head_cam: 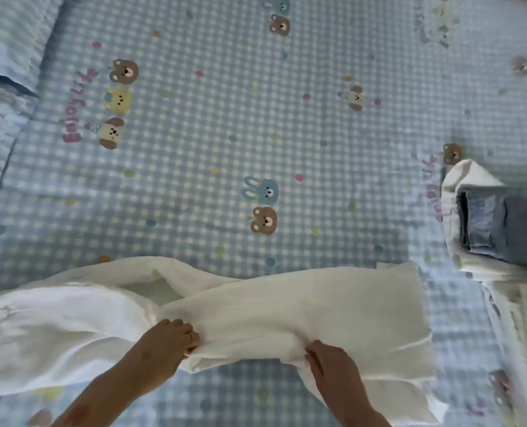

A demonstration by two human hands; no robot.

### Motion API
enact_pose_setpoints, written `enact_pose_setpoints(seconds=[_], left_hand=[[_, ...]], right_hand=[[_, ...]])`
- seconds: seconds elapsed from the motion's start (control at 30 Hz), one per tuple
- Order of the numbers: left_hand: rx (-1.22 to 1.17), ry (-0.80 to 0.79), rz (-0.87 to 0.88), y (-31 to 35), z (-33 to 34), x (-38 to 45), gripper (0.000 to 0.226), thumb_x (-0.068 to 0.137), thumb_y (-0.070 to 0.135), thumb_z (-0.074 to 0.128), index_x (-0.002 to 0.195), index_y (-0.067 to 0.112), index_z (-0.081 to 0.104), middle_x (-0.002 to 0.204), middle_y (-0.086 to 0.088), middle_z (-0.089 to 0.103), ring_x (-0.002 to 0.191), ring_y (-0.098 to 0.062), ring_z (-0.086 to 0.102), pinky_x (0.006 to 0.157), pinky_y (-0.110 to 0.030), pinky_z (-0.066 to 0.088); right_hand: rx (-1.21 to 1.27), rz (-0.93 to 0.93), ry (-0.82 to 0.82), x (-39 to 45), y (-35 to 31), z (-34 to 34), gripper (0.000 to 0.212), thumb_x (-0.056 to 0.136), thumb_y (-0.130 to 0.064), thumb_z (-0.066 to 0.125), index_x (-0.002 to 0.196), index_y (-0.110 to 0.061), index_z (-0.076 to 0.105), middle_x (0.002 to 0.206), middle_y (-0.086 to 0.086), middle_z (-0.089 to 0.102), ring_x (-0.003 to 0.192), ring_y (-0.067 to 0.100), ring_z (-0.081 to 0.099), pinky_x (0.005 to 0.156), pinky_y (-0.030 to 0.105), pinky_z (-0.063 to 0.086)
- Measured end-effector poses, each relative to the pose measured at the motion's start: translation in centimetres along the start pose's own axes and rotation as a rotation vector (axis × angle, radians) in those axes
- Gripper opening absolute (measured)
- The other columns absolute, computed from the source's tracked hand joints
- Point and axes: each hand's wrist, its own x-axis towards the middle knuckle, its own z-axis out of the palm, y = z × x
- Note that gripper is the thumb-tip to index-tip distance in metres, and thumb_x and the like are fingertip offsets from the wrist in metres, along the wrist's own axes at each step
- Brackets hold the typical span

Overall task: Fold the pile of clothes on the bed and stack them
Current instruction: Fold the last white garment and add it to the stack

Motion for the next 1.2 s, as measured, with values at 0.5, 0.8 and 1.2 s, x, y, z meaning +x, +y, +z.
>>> enact_pose_setpoints(seconds=[0.5,0.8,1.2], left_hand=[[-0.227,0.175,-0.291,8.7,-1.8,10.7,0.057,0.098,0.028,0.04,0.149,0.016,0.018,0.156,-0.002,0.02,0.145,-0.015,0.01,0.116,-0.024,0.007],[-0.333,0.284,-0.246,12.1,-0.5,9.2,0.024,0.095,0.021,0.051,0.115,0.017,0.064,0.102,0.008,0.063,0.096,-0.012,0.06,0.085,-0.026,0.046],[-0.142,-0.368,-0.167,13.8,3.7,1.2,0.034,0.097,0.046,0.038,0.123,0.032,0.054,0.12,0.01,0.06,0.111,-0.007,0.052,0.091,-0.017,0.034]], right_hand=[[-0.333,-0.026,-0.047,8.1,13.4,-5.8,0.06,0.098,-0.038,0.04,0.149,-0.014,0.02,0.158,0.004,0.019,0.147,0.02,0.006,0.118,0.038,0.002],[-0.362,-0.23,0.089,-0.4,17.2,-10.6,0.016,0.09,-0.036,0.061,0.095,-0.021,0.064,0.081,-0.006,0.066,0.079,0.016,0.064,0.093,0.033,0.048],[0.254,0.026,-0.199,-16.1,13.7,-2.1,0.026,0.079,-0.051,0.068,0.095,-0.031,0.069,0.093,-0.022,0.069,0.085,-0.007,0.063,0.079,0.014,0.048]])
